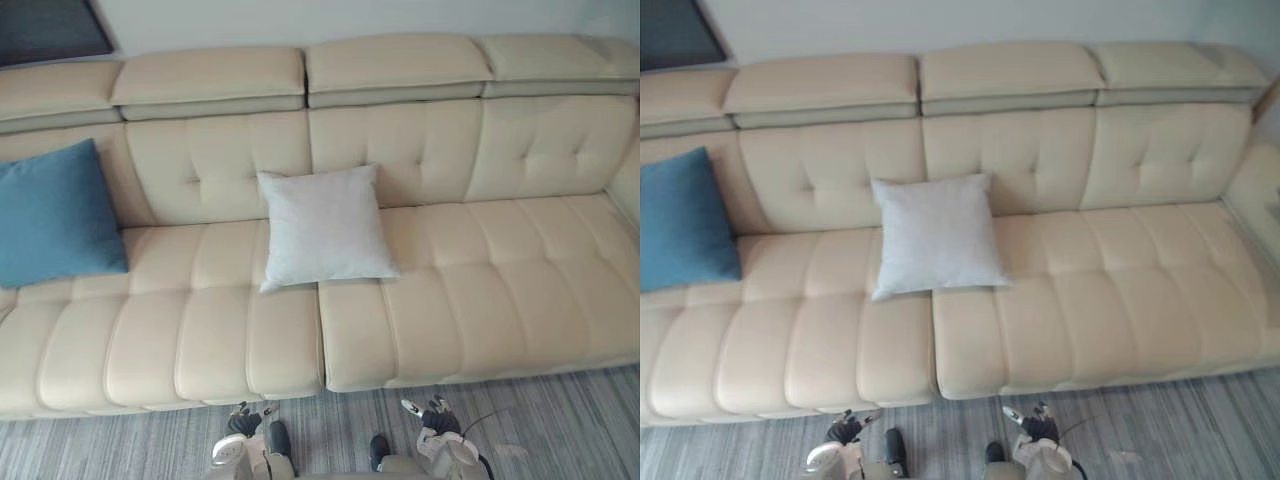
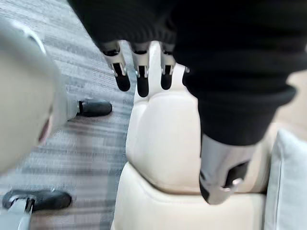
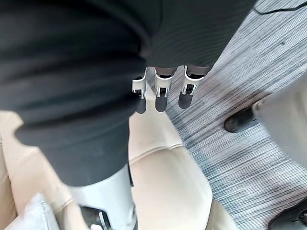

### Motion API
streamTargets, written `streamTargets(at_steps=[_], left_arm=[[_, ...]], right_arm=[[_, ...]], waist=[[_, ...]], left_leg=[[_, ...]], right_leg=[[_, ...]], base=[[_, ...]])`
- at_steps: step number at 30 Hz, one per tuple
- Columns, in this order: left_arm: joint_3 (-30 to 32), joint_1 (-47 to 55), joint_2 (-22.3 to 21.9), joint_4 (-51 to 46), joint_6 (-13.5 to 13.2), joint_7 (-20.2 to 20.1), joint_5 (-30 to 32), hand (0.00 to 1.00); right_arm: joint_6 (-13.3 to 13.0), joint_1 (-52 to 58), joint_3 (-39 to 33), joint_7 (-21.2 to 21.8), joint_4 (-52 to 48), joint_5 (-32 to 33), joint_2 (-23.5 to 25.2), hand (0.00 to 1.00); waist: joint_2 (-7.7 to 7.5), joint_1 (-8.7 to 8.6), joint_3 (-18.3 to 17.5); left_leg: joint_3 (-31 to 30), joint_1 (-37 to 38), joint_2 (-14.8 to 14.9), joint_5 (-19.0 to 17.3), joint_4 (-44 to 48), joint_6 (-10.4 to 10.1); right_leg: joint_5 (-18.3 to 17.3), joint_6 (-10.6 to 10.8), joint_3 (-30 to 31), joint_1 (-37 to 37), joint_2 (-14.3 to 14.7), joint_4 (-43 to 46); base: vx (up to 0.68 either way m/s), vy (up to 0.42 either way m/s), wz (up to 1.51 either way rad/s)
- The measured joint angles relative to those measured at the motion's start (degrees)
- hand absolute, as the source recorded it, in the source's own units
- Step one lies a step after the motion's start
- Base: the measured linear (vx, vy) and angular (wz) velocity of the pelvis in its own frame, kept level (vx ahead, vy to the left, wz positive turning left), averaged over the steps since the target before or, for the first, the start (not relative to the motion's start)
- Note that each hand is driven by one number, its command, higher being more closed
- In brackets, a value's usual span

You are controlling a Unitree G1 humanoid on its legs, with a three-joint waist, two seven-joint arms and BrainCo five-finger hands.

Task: Pick up cushions and gather them together orderly.

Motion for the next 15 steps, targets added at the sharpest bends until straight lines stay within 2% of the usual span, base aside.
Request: streamTargets(at_steps=[1,2,3,5,6,8,9,10,11,12,13,14,15], left_arm=[[0.21,0.51,-0.32,-0.16,0.08,0.00,0.41,0.00],[1.30,0.32,-0.69,-0.63,0.15,-0.01,0.82,0.00],[1.69,0.46,-0.57,-1.57,0.16,0.02,0.82,0.00],[1.70,1.16,0.10,-2.64,0.14,0.06,0.79,0.00],[1.86,1.39,0.81,-3.09,0.21,0.13,0.78,0.00],[2.30,1.44,-0.61,-2.93,0.76,0.21,0.79,0.00],[1.76,1.80,-2.01,-3.12,0.88,0.21,0.79,0.00],[1.50,1.06,-1.93,-3.51,0.75,0.49,0.78,0.00],[1.45,0.59,-1.99,-3.37,0.85,0.64,0.78,0.00],[0.98,0.25,-2.15,-3.09,0.88,0.75,0.78,0.00],[0.97,0.16,-2.23,-2.49,0.81,0.75,0.80,0.00],[0.62,0.19,-2.19,-2.18,0.69,0.76,0.82,0.00],[0.26,-0.15,-2.10,-2.65,0.56,0.86,0.79,0.00]], right_arm=[[0.03,-0.33,-0.01,-0.01,-0.07,0.00,0.03,0.00],[0.02,-0.27,0.06,-0.01,-0.09,0.00,0.34,0.00],[0.02,0.15,0.17,-0.05,0.21,-0.02,0.50,0.00],[-0.01,0.89,0.74,-0.03,1.07,-0.02,0.52,0.00],[0.00,0.35,1.43,0.01,2.04,-0.02,0.56,0.00],[0.02,-0.56,1.10,-0.08,2.21,-0.03,-0.20,0.00],[0.19,-0.47,0.97,-0.55,2.16,-0.05,-1.70,0.00],[0.28,-0.53,0.85,-0.72,2.23,-0.02,-1.51,0.00],[0.32,-0.80,0.89,-0.78,2.23,-0.01,-1.43,0.00],[0.38,-1.83,0.95,-1.03,2.13,0.03,-1.35,0.00],[0.37,-2.16,0.93,-1.31,1.85,0.05,-1.17,0.00],[0.43,-2.11,0.88,-1.48,1.86,0.06,-1.14,0.00],[0.50,-1.10,0.81,-1.74,2.35,0.04,-0.66,0.00]], waist=[[0.55,0.13,-0.04],[0.56,-0.21,0.00],[-0.29,-0.21,-0.14],[-1.48,0.18,-0.94],[-3.14,0.31,-1.78],[-0.16,1.21,-1.46],[1.94,2.03,-1.60],[1.24,2.42,-0.95],[1.33,2.73,-0.97],[2.94,2.90,-0.69],[4.53,2.77,0.14],[4.67,2.47,0.64],[4.12,2.35,0.88]], left_leg=[[0.10,-0.72,0.97,0.22,0.47,0.45],[-0.33,-1.53,1.49,0.26,1.97,0.58],[-1.36,-2.09,1.48,0.26,3.59,0.77],[-2.55,-3.96,1.34,0.61,6.37,0.47],[-3.38,-6.32,1.13,0.93,9.20,0.09],[-6.40,-8.95,1.98,0.47,11.13,0.06],[-7.02,-9.67,2.92,2.03,10.92,-0.01],[-7.05,-11.46,2.61,2.76,12.21,-0.70],[-7.45,-12.68,2.95,3.21,12.72,-0.99],[-8.37,-14.64,4.92,4.84,12.74,-2.14],[-9.49,-14.76,6.51,7.82,10.99,-2.66],[-9.58,-14.35,7.03,9.31,9.69,-2.92],[-9.14,-14.03,7.37,8.49,10.86,-2.78]], right_leg=[[-0.80,-0.50,-0.42,-0.59,-0.02,1.99],[-4.71,-1.14,-3.20,-3.93,-0.73,16.29],[-7.09,0.07,-4.07,-4.64,-2.23,27.17],[-7.36,0.89,-3.49,-3.91,-4.23,34.38],[-7.13,2.98,-1.97,-3.00,-4.84,34.08],[-8.60,3.93,-2.47,-2.16,-1.93,30.03],[-12.12,3.69,-1.58,0.78,-0.76,27.01],[-16.33,1.51,-1.50,1.62,-0.82,23.73],[-17.67,0.67,-2.22,1.80,-0.36,21.69],[-18.71,-0.74,-3.78,2.69,1.78,17.59],[-18.32,-3.66,-5.87,3.52,3.53,15.14],[-17.76,-4.63,-6.82,3.34,3.90,14.94],[-16.94,-6.62,-9.37,3.62,3.45,14.22]], base=[[-0.11,-0.058,0.03],[-0.07,-0.100,0.30],[-0.06,-0.119,0.44],[-0.08,-0.196,0.38],[-0.18,-0.244,0.26],[-0.15,-0.144,0.16],[-0.16,-0.151,0.12],[-0.20,-0.195,0.09],[-0.35,-0.299,0.00],[-0.31,-0.219,0.01],[-0.34,-0.199,0.09],[-0.33,-0.102,0.31],[-0.47,-0.115,0.28]])
